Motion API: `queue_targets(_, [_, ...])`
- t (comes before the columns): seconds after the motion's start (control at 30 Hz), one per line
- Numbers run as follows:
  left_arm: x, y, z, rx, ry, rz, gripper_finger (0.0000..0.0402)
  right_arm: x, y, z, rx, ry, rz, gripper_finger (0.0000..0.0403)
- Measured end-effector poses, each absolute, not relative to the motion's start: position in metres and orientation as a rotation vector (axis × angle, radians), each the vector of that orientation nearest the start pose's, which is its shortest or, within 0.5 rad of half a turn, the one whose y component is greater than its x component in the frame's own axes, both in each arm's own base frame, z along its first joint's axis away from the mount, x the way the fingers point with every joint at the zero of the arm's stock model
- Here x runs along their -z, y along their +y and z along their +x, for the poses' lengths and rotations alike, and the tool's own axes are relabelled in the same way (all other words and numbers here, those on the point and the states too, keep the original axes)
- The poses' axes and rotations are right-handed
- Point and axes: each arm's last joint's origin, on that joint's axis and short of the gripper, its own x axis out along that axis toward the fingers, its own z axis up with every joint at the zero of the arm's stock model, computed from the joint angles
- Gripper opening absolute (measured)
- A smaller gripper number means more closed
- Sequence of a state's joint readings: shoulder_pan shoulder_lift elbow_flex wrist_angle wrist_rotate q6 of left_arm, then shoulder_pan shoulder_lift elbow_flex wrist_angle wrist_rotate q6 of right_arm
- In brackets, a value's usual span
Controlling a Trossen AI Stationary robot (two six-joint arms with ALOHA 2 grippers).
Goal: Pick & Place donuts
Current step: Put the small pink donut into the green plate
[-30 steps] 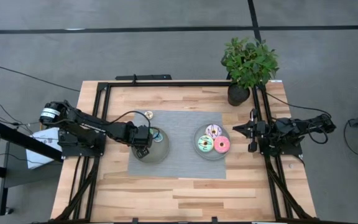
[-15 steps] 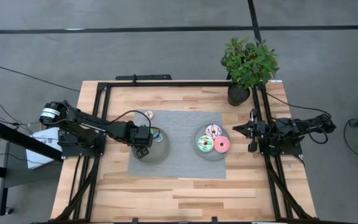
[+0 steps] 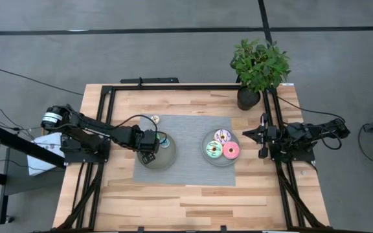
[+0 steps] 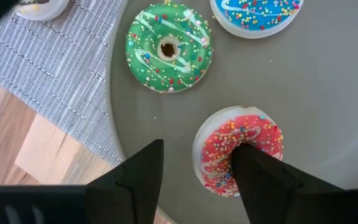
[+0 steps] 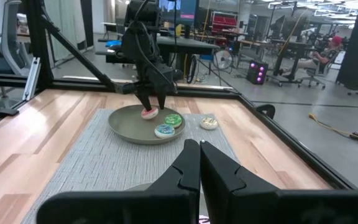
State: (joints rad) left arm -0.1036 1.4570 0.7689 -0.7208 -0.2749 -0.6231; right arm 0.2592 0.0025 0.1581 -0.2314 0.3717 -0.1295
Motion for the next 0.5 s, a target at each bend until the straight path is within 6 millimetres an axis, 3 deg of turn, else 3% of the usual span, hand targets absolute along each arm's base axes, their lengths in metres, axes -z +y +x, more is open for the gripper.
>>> queue_targets(0.5, [-0.1621, -0.0165, 0.2324, -0.576, 1.268, -0.290, 0.0263, -0.1942, 0.0112, 0.0831, 0.107, 0.079, -0.153, 0.0001])
